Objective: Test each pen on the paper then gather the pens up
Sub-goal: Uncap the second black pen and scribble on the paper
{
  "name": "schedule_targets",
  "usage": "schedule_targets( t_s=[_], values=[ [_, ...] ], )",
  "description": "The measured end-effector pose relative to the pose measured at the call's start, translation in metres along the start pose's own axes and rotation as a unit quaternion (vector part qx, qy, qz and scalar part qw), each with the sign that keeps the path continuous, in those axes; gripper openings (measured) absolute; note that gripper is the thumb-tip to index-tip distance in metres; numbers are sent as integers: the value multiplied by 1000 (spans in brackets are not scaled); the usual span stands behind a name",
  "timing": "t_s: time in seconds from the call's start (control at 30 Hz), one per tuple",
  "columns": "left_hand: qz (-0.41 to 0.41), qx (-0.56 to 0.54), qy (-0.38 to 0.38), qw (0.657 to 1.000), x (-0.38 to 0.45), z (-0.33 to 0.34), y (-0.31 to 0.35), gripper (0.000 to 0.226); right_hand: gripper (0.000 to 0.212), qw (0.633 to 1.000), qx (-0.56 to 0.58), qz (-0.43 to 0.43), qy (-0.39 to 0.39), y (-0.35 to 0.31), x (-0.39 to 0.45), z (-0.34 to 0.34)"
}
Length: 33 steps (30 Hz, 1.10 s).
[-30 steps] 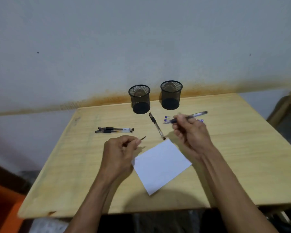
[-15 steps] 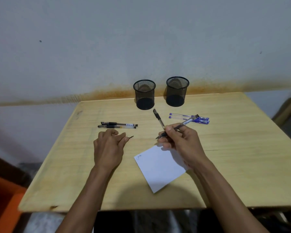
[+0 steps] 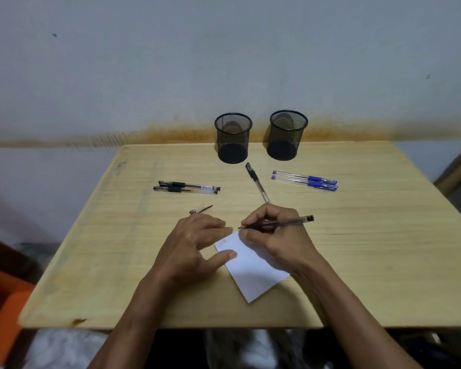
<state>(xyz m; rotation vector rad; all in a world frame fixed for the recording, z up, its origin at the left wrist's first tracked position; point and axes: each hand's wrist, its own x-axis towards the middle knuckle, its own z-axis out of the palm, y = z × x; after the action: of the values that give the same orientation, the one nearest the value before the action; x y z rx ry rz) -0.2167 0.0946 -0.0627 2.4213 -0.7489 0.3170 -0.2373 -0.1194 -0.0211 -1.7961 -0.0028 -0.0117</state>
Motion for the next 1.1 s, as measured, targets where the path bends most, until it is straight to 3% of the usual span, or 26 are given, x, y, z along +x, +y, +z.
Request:
schedule_targets(
  t_s=[0.17, 0.3, 0.57, 0.8, 1.1],
  values=[
    [25, 43, -24, 998, 1, 4, -7, 51, 13, 999, -45, -4, -7, 4, 5, 1],
    [43, 38, 4, 998, 0, 6, -11, 49, 13, 998, -52, -34, -15, 4, 11, 6],
    [57, 28, 43, 997, -1, 8, -14, 26, 11, 996, 78, 37, -27, -1, 19, 11],
    [22, 19, 65, 997, -1, 9, -10, 24, 11, 999, 12, -33, 34, 6, 24, 7],
    [-41, 7, 85, 996, 5, 17, 1, 16, 11, 996, 33, -61, 62, 6, 21, 3]
  ],
)
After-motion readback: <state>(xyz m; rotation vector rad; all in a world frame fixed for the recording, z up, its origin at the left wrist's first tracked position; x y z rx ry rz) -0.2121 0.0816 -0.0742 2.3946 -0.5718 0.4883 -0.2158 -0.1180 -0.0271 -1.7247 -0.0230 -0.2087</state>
